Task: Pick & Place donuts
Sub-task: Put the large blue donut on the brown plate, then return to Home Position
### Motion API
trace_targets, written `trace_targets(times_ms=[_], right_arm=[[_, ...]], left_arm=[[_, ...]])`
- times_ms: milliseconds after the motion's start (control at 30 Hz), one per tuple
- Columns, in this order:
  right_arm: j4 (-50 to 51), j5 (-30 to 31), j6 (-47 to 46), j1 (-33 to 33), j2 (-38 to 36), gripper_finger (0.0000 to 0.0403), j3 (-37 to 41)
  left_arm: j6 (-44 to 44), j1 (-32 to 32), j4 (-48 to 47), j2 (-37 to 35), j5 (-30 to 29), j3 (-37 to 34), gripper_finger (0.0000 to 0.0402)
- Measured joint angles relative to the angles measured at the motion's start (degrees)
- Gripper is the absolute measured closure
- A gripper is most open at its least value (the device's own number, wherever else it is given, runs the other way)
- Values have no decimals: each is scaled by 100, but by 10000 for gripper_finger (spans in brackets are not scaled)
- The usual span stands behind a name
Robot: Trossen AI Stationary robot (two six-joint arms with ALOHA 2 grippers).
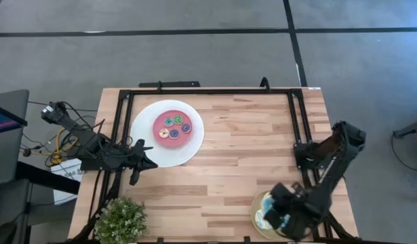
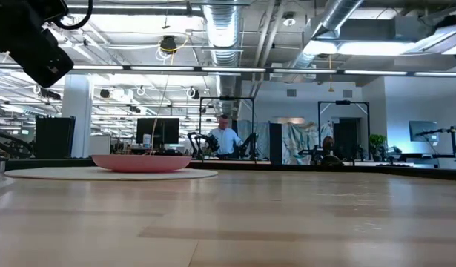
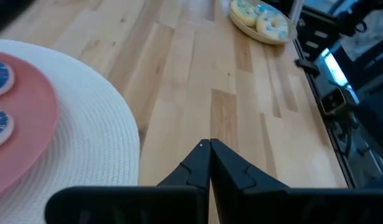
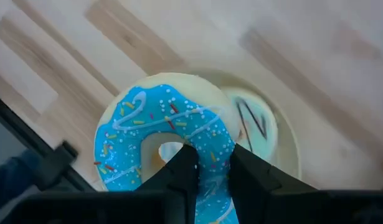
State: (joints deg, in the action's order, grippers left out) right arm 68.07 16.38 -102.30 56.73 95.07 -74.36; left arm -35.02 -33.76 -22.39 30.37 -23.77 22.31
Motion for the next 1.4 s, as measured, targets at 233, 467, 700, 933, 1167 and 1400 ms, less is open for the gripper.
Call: trace_targets(times_ms=[233,467,700,933,1167,1400], right_arm=[[-511,-153,-838,637,-108,335,572],[-834,-282,-739,636,-13,335,938],[-997,-500,-737,614,-13,314,1150],[-1138,-520,-672,614,-24,217,1225],[-1085,-658,-527,614,-399,128,1227],[-606,-591,-525,608,-1367,111,1227]], left_arm=[[-237,0,0,0,-325,0,401],[-453,-1,0,0,-425,0,402],[-641,-2,0,0,-560,0,401],[-776,0,0,0,-588,0,401],[-790,0,0,0,-695,0,401],[-781,0,-20,0,-895,0,401]])
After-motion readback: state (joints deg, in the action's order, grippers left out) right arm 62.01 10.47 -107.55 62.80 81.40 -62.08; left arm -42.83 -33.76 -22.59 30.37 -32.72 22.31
